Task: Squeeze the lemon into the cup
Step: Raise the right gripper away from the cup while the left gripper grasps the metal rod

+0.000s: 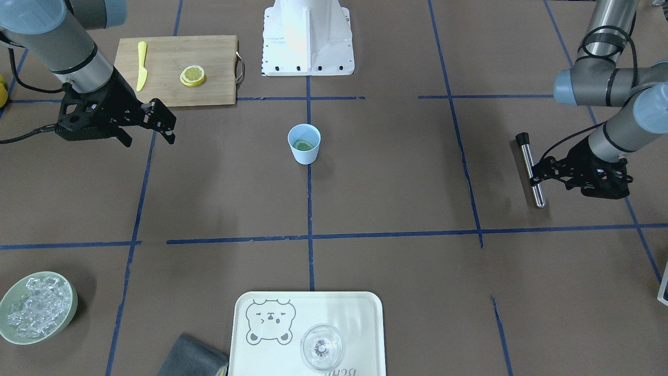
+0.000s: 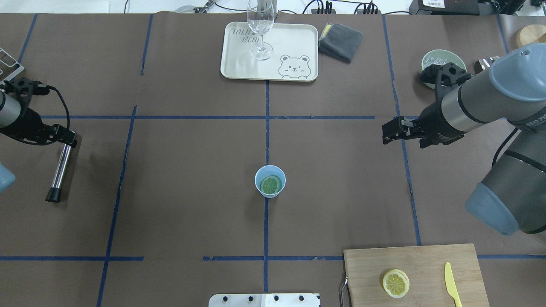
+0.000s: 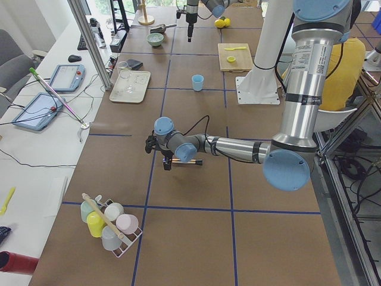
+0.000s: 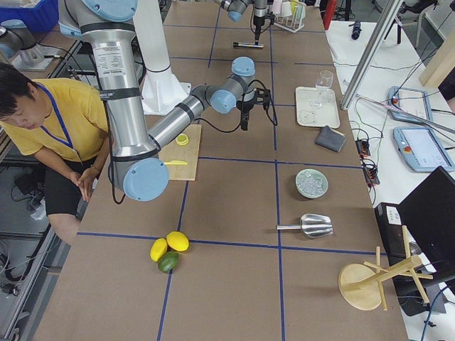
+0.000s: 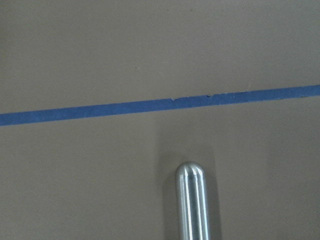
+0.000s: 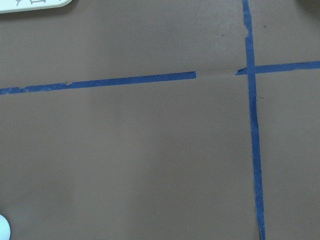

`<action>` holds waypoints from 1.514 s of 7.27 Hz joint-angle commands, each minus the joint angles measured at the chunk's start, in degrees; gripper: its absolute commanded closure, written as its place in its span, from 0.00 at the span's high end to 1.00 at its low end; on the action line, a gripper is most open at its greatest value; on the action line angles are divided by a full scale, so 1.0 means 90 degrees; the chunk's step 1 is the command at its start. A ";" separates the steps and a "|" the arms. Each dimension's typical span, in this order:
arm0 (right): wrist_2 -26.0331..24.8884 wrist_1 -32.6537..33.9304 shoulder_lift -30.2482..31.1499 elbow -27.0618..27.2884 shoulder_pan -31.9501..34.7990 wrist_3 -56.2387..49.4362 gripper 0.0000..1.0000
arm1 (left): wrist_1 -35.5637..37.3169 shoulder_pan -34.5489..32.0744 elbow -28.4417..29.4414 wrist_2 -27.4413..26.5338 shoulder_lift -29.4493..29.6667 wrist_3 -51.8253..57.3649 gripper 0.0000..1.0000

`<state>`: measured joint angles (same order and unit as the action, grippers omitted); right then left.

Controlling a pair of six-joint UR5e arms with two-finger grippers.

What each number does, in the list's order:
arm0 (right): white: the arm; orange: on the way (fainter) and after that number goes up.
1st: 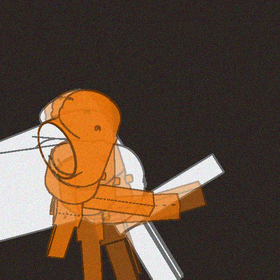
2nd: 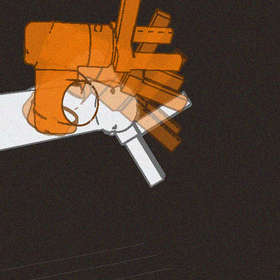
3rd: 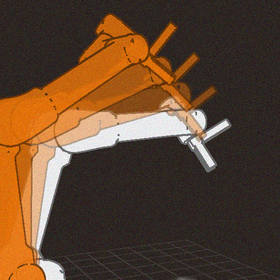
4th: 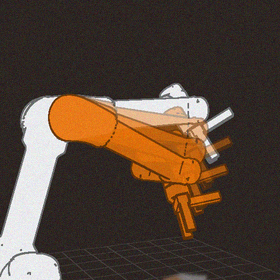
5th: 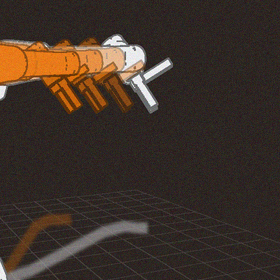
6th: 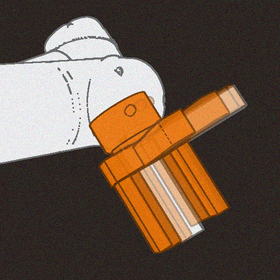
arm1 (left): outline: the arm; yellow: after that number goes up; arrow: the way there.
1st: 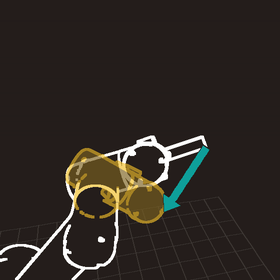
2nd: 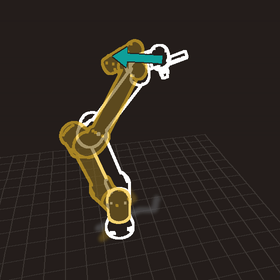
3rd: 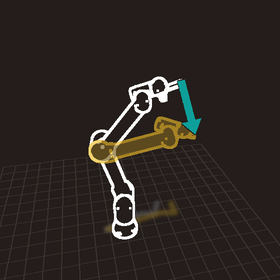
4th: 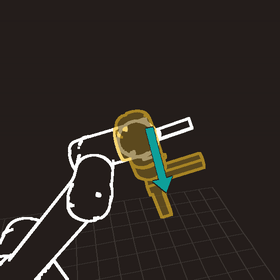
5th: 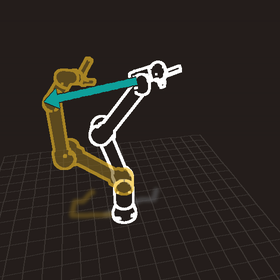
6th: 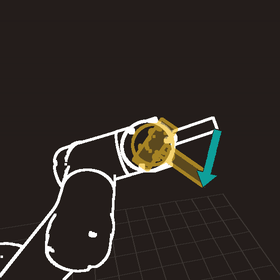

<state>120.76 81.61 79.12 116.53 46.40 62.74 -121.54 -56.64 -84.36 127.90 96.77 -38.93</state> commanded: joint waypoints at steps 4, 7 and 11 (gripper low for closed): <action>0.0000 -0.0025 0.0008 0.0001 -0.0010 0.0051 1.00 | 0.0057 0.0190 0.0057 -0.0383 0.0087 0.0039 0.00; 0.0000 -0.0035 0.0008 0.0030 -0.0010 0.0060 1.00 | 0.0047 0.0190 -0.0466 -0.0364 0.0078 0.0029 0.00; 0.0020 -0.0035 0.0182 0.0244 0.0020 0.0002 1.00 | 0.0164 0.0842 -0.2215 -0.0771 0.1265 -0.0107 0.00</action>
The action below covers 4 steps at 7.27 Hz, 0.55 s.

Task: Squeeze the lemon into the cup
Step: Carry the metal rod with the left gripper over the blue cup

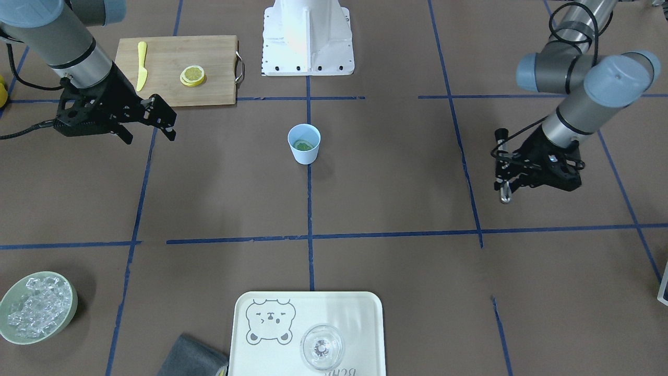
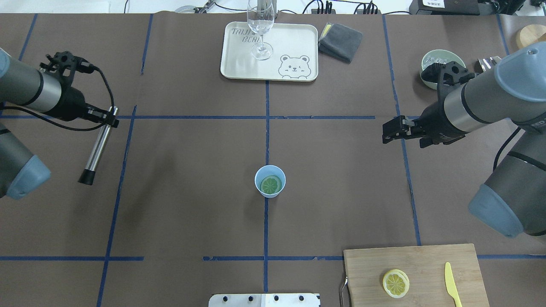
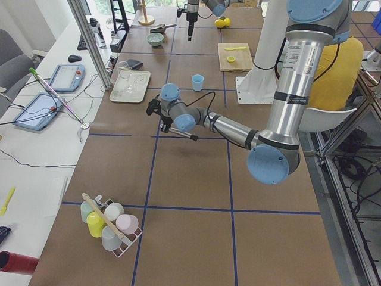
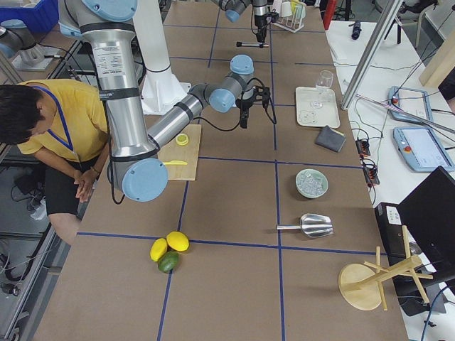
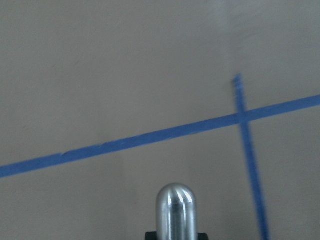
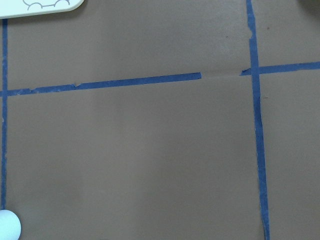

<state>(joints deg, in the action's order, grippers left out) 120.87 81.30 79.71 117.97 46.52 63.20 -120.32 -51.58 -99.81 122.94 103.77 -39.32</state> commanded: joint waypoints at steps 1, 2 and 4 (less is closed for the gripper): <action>0.0008 0.0000 0.0263 0.0211 0.0007 -0.0059 1.00 | 0.0019 0.0707 -0.0540 -0.0561 0.0985 -0.0074 0.00; 0.0008 -0.0203 0.0390 0.0242 0.0007 -0.0020 1.00 | -0.0058 0.1002 -0.0743 -0.1067 0.1483 -0.0016 0.00; -0.0011 -0.0283 0.0450 0.0232 0.0007 0.0009 1.00 | -0.2236 0.1491 -0.0941 -0.2801 0.1488 -0.0074 0.00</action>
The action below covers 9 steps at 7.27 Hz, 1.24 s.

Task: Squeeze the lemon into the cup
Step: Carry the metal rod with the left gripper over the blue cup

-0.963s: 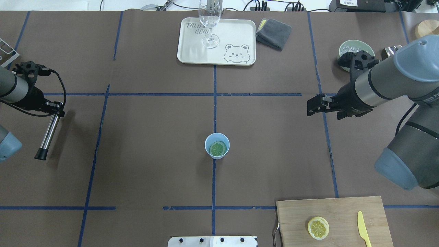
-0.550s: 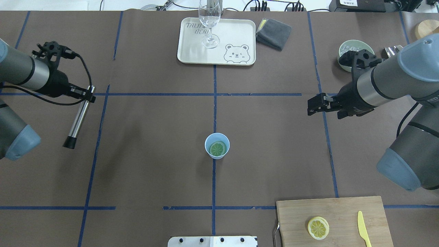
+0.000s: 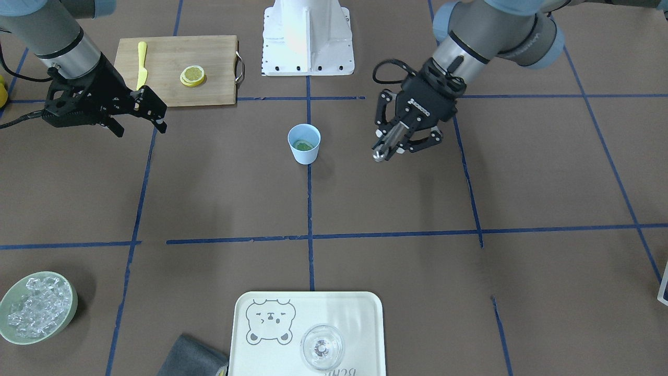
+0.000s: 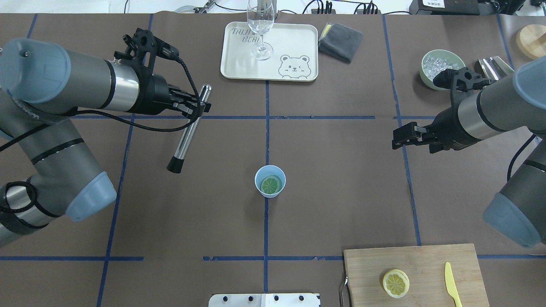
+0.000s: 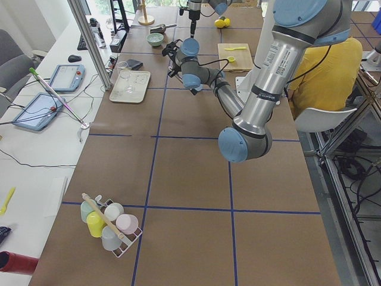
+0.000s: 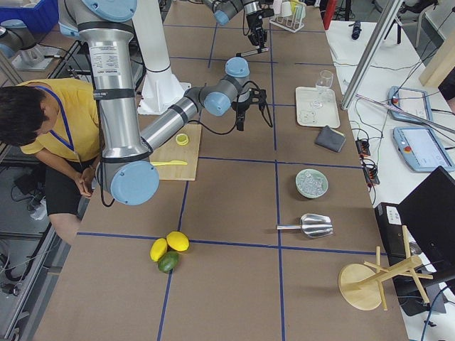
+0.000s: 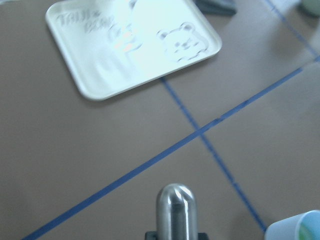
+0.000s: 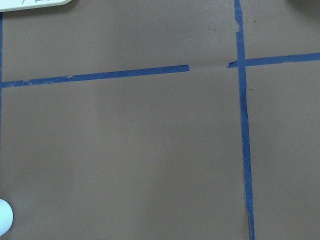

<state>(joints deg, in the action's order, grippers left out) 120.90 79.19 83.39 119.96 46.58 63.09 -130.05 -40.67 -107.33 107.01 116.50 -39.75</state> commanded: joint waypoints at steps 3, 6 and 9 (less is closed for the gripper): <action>-0.0005 -0.0049 0.0050 -0.0029 0.0127 0.0021 1.00 | -0.2948 0.1885 0.0205 -0.4094 0.0150 0.0585 0.00; -0.0005 -0.0049 0.0031 -0.0067 0.0186 0.0011 1.00 | -0.4531 0.3142 0.1238 -0.6440 0.0365 0.1437 0.00; -0.0015 -0.0098 0.0031 -0.0175 0.0196 0.0021 1.00 | -0.4828 0.3152 0.1532 -0.6450 0.0541 0.1554 0.00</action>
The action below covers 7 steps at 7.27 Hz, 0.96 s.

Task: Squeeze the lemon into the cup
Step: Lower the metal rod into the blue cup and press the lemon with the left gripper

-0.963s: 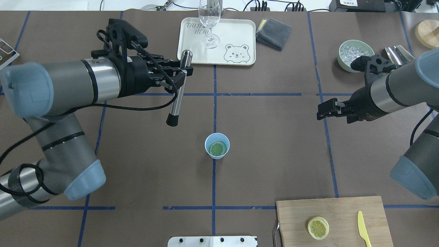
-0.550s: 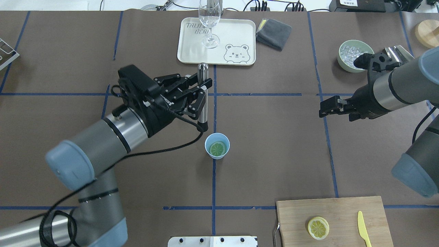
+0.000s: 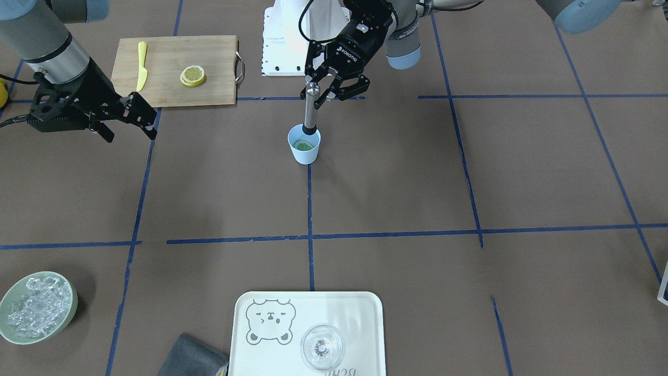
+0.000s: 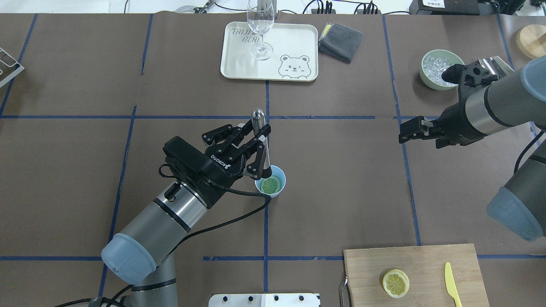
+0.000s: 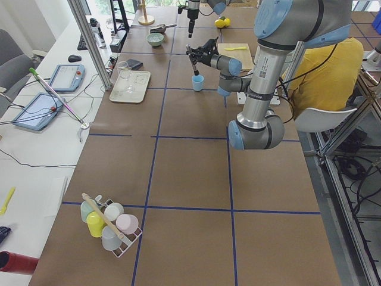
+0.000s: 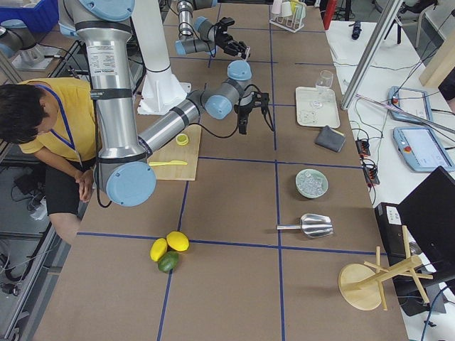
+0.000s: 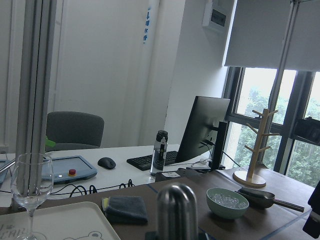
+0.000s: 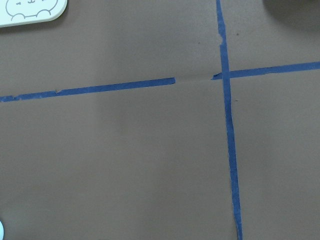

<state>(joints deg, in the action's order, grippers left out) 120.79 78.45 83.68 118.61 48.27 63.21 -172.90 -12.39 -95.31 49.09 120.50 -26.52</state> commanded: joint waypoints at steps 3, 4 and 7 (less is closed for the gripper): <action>0.0007 -0.0015 -0.0010 -0.0006 0.0017 0.0017 1.00 | -0.0076 0.0009 0.0628 -0.0016 0.0273 0.0124 0.00; 0.0016 -0.0015 -0.0001 -0.0006 0.0027 0.0017 1.00 | -0.0086 0.0009 0.0658 -0.0006 0.0302 0.0124 0.00; 0.0016 -0.0015 -0.0010 -0.0006 0.0066 0.0017 1.00 | -0.0076 0.0058 0.1116 0.0004 0.0468 0.0124 0.00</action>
<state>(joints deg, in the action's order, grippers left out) 120.93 78.31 83.59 118.56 48.75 63.37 -173.61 -12.05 -86.88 49.06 124.19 -25.40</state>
